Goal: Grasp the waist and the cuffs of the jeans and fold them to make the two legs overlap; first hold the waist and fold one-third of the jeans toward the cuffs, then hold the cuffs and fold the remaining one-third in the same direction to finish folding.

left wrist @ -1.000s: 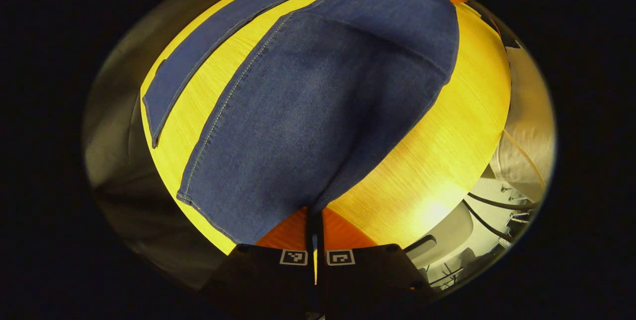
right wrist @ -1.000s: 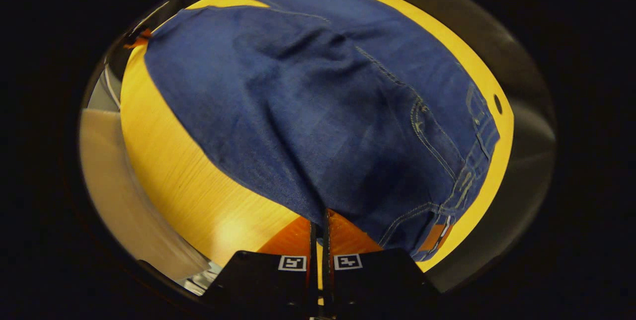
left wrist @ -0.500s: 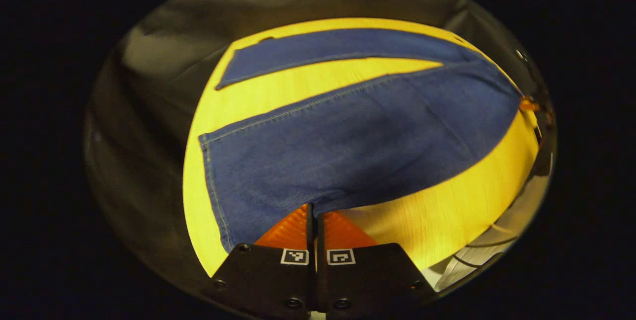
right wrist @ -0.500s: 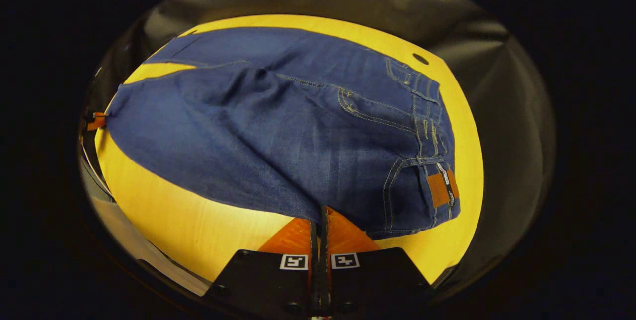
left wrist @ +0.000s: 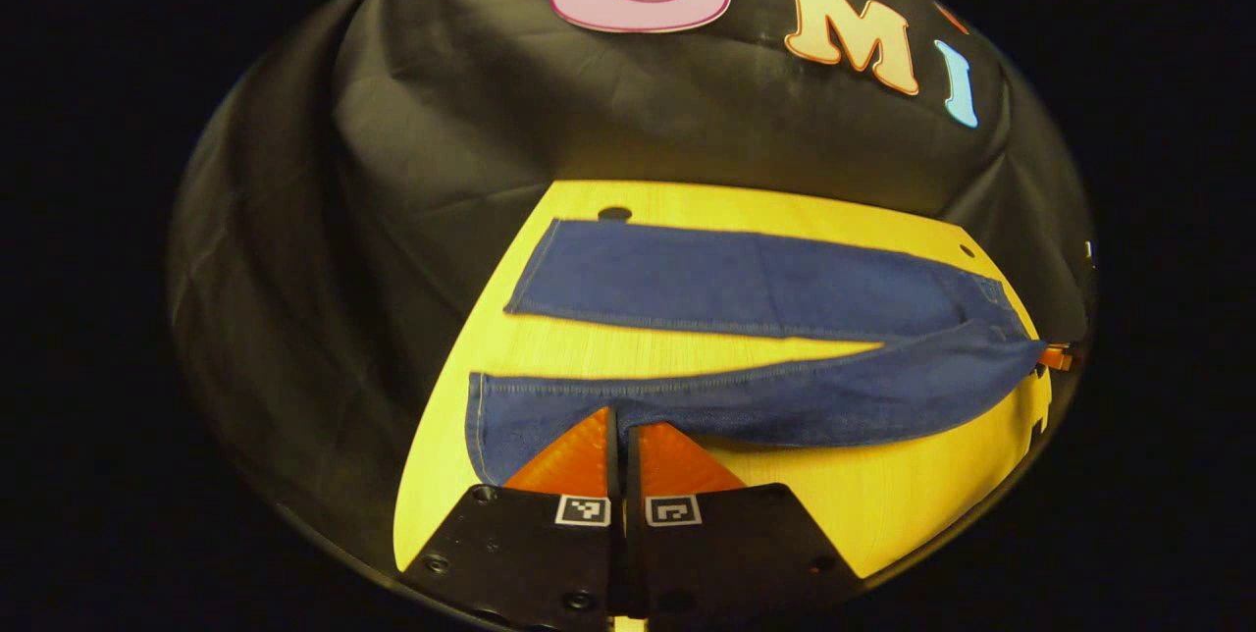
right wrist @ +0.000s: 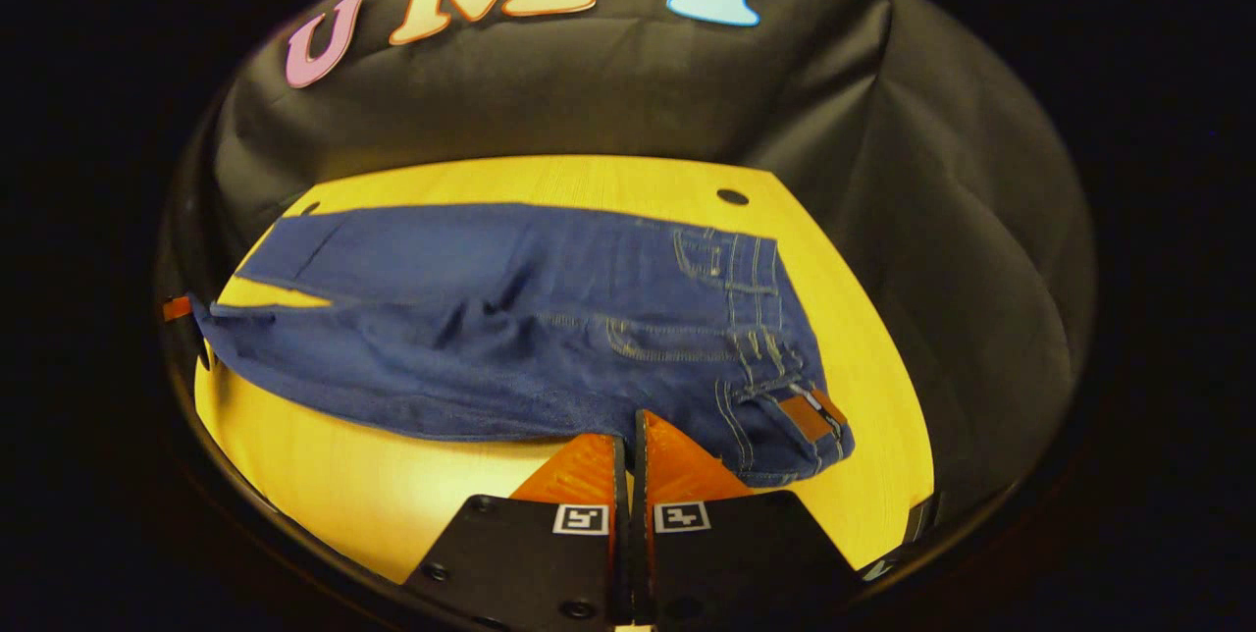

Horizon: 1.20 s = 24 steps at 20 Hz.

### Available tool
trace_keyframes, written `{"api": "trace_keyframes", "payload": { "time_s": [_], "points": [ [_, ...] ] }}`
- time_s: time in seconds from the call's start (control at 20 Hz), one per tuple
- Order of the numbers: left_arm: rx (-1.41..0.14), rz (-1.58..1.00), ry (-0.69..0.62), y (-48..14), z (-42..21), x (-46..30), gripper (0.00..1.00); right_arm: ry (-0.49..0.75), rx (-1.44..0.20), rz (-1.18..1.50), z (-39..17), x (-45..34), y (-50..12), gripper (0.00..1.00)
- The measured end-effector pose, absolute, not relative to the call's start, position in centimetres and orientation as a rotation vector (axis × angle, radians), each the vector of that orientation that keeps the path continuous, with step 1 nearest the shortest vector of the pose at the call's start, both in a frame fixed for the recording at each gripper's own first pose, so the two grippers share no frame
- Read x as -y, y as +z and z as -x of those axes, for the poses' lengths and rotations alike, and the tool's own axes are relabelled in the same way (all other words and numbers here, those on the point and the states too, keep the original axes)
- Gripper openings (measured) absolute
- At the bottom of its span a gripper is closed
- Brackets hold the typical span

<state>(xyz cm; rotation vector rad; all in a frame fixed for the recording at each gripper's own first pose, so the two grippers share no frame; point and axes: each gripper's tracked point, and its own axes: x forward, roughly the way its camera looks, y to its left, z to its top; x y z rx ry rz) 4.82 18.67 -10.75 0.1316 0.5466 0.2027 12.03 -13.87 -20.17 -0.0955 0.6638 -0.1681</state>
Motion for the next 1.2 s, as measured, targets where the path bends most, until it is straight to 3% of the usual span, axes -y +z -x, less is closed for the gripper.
{"api": "trace_keyframes", "payload": {
  "time_s": [0.6,0.95,1.1,1.2],
  "points": [
    [-0.380,-0.269,0.174,-6.6,-25.1,-18.9,0.00,-0.213,-0.445,-0.028,-26.2,14.2,-14.7,0.00],
    [-0.462,-0.328,0.176,-11.7,-33.3,-18.1,0.00,-0.224,-0.498,-0.052,-35.2,14.9,-21.3,0.03],
    [-0.473,-0.341,0.204,-14.0,-34.5,-19.3,0.00,-0.224,-0.540,-0.081,-36.2,15.5,-24.3,0.00],
    [-0.479,-0.333,0.218,-14.9,-34.8,-19.7,0.00,-0.226,-0.570,-0.097,-35.7,15.5,-24.7,0.06]
  ]
}}
